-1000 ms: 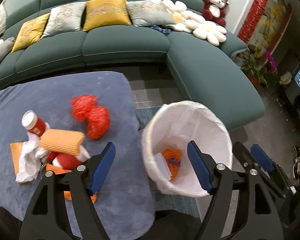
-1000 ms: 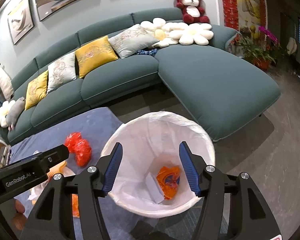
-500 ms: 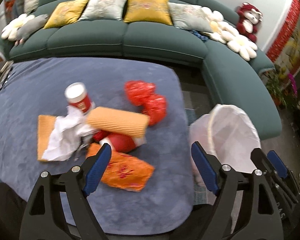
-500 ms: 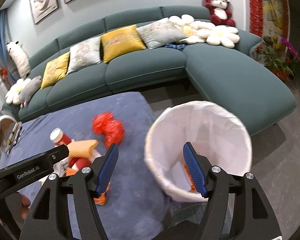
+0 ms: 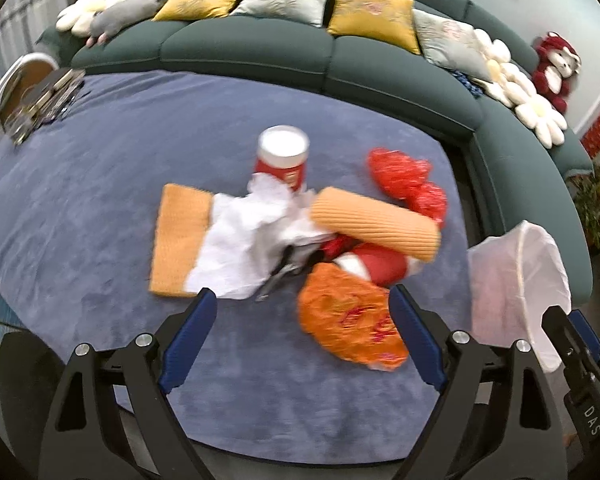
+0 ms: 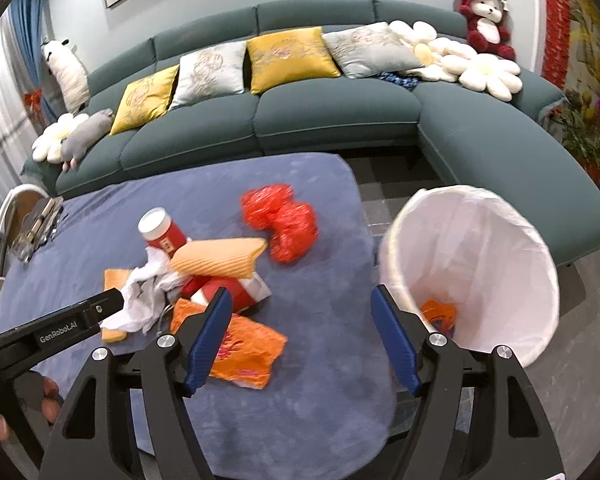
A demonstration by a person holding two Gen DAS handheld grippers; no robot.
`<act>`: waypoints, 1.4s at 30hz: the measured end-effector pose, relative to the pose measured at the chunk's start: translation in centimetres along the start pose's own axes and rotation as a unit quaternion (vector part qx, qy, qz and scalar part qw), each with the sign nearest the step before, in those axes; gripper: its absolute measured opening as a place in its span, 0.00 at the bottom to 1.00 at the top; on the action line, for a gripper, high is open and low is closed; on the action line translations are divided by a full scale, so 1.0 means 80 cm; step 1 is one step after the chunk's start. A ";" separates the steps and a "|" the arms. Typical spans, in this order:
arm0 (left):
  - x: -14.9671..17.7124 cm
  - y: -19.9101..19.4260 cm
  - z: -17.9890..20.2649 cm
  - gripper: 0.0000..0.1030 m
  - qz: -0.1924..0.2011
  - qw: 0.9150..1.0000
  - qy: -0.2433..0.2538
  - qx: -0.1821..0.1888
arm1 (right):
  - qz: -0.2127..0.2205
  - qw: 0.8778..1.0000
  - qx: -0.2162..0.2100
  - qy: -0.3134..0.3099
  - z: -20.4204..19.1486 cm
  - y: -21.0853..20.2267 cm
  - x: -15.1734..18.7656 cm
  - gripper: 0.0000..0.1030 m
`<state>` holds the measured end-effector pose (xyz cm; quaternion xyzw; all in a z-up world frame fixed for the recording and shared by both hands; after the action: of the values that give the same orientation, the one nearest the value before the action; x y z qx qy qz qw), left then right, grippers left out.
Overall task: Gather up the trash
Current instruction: 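Move both tools back over the table toward the tissue and foam net, then grasp the white tissue with the left tool while the right grasps the orange foam net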
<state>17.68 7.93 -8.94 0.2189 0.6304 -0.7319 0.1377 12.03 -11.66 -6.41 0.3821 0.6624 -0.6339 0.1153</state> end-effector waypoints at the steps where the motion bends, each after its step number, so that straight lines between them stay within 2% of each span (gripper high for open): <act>1: 0.002 0.002 -0.011 0.81 -0.002 1.000 -0.005 -0.002 | -0.004 1.000 -0.002 -0.001 -0.007 0.004 0.003 0.67; 11: 0.015 0.012 -0.081 0.85 -0.017 0.999 -0.030 -0.012 | -0.033 0.999 -0.007 -0.024 -0.064 0.037 0.021 0.67; 20: 0.031 0.043 -0.126 0.85 -0.048 0.997 -0.052 -0.019 | -0.066 0.997 0.001 -0.037 -0.082 0.072 0.036 0.68; 26: 0.041 0.064 -0.134 0.85 -0.070 0.996 -0.057 -0.018 | -0.089 0.995 0.007 -0.035 -0.088 0.096 0.049 0.68; 30: 0.031 0.069 -0.130 0.85 -0.067 0.996 -0.053 -0.008 | -0.094 0.995 0.008 -0.037 -0.092 0.107 0.048 0.69; 33: 0.017 0.076 -0.119 0.85 -0.063 0.997 -0.041 -0.001 | -0.089 0.995 0.009 -0.033 -0.092 0.113 0.037 0.73; 39: -0.010 0.101 -0.095 0.84 -0.067 0.998 -0.016 0.006 | -0.079 0.997 0.019 -0.012 -0.082 0.134 0.003 0.73; 42: -0.019 0.115 -0.086 0.77 -0.071 0.997 -0.002 0.008 | -0.076 0.997 0.021 -0.005 -0.079 0.149 -0.014 0.73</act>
<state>24.41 13.01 -16.89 0.1737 0.6382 -0.7452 0.0850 22.63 -7.35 -13.62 0.3296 0.6756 -0.6566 0.0617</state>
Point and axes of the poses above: each gripper's, at about its wrist camera, not at the fingertips, and y roughly the way its jaws point, z to its right, x to its underside, the point moved 3 cm from there along y, roughly the way its jaws point, and after that the axes turned 7 degrees about y, right-handed, at the moved point
